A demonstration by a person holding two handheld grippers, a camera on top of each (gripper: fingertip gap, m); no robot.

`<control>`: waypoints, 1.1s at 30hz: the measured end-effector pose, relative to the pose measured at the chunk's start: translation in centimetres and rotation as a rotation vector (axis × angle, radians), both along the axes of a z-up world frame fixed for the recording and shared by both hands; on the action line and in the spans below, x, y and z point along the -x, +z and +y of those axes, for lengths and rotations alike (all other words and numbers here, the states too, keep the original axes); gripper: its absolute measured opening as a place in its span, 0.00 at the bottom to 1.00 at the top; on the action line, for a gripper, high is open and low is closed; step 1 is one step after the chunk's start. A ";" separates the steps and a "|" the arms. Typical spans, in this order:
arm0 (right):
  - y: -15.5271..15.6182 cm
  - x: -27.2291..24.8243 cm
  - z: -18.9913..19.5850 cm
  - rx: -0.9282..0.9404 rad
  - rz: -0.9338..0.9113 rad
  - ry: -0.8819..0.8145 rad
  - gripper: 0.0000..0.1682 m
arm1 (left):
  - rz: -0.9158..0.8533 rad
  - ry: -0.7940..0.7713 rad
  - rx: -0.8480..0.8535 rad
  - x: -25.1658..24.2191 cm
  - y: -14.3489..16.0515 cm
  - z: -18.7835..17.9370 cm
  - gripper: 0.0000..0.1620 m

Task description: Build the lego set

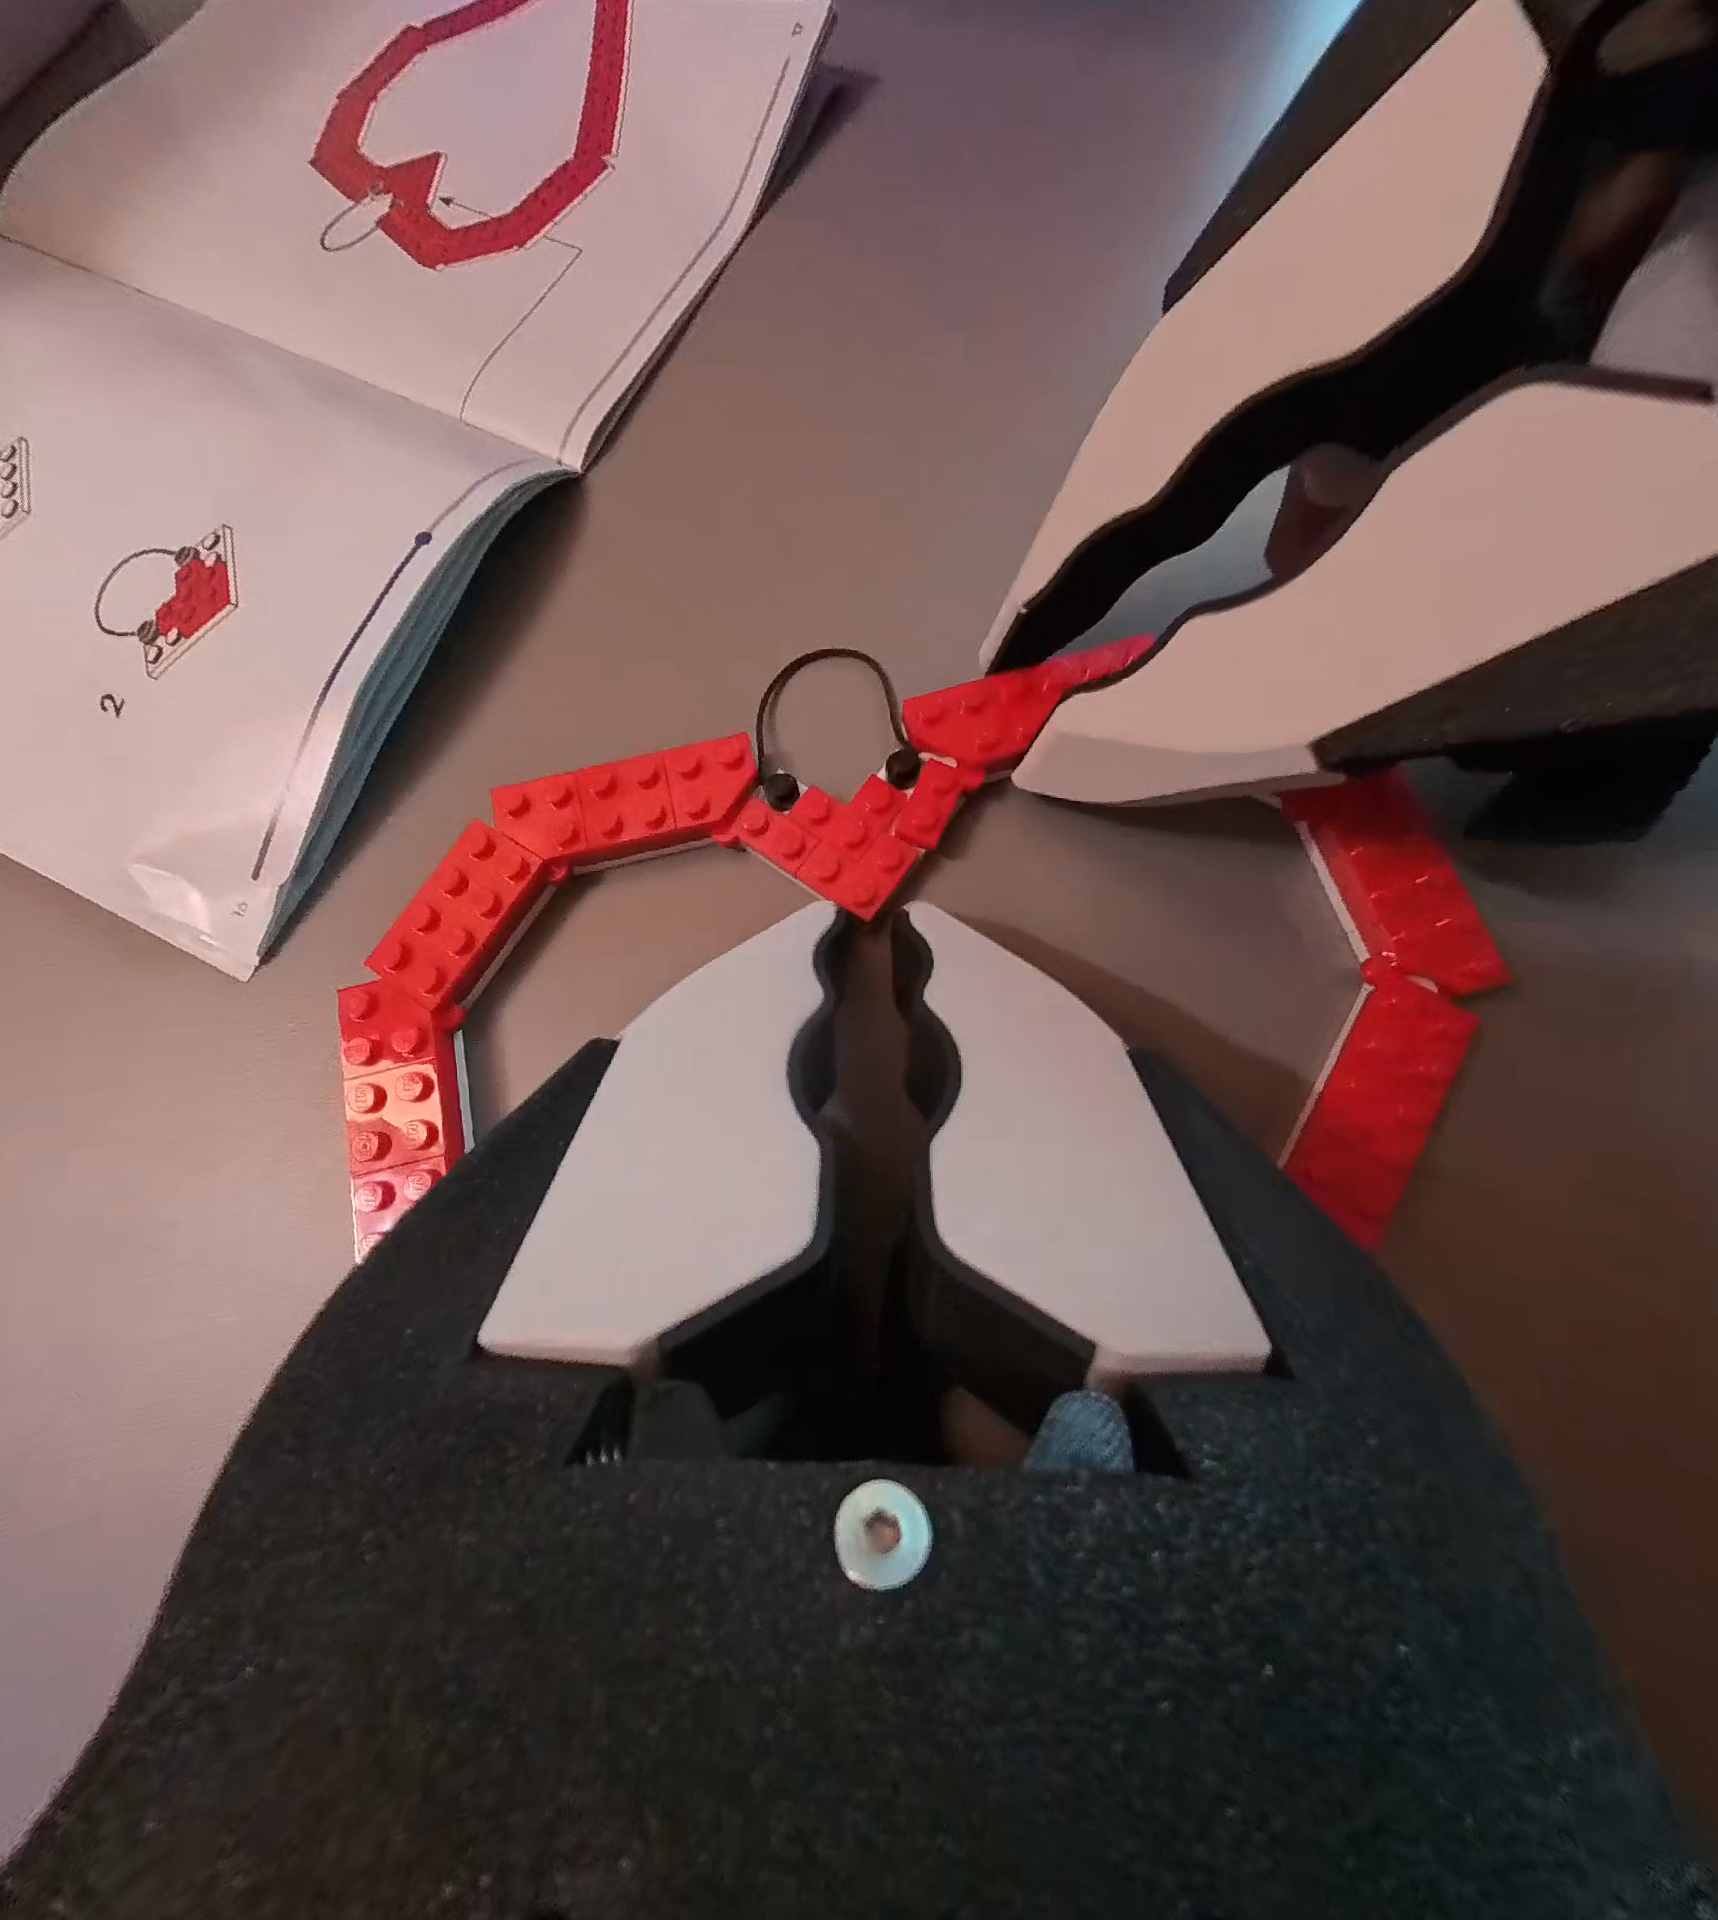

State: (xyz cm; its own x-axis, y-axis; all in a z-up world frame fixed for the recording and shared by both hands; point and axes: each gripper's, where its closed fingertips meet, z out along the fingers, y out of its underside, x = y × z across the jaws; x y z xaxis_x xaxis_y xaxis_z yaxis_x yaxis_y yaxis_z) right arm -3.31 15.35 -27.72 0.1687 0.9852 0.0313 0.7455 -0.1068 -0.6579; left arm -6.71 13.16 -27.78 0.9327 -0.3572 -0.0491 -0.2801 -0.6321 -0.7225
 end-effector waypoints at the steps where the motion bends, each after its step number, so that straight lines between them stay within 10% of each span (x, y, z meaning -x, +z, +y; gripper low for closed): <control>1: 0.0 0.0 0.0 -0.009 -0.011 -0.004 0.10 | 0.000 0.002 -0.001 0.0 0.0 0.0 0.04; 17: -0.1 -0.2 0.3 -0.028 -0.054 -0.030 0.14 | -0.062 0.125 0.007 -0.7 -0.1 -0.3 0.02; 22: 1.6 -0.4 -0.4 0.077 -0.015 0.187 0.26 | -0.089 0.124 0.007 -0.8 0.0 -0.3 0.03; 26: 3.8 0.8 -1.1 -0.059 0.087 0.613 0.08 | -0.113 0.115 0.015 -0.9 0.0 -0.3 0.03; 33: 1.6 1.6 -1.5 -0.094 -0.142 0.995 0.06 | -0.144 0.119 0.027 -0.9 -0.1 -0.3 0.02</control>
State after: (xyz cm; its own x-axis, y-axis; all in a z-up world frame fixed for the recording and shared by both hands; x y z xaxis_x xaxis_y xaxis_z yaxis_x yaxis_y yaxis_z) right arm -4.86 13.85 -26.10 -0.7397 0.6690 0.0725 0.5397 0.6542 -0.5299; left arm -5.77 12.88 -27.83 0.9653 -0.2429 0.0964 -0.0966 -0.6744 -0.7320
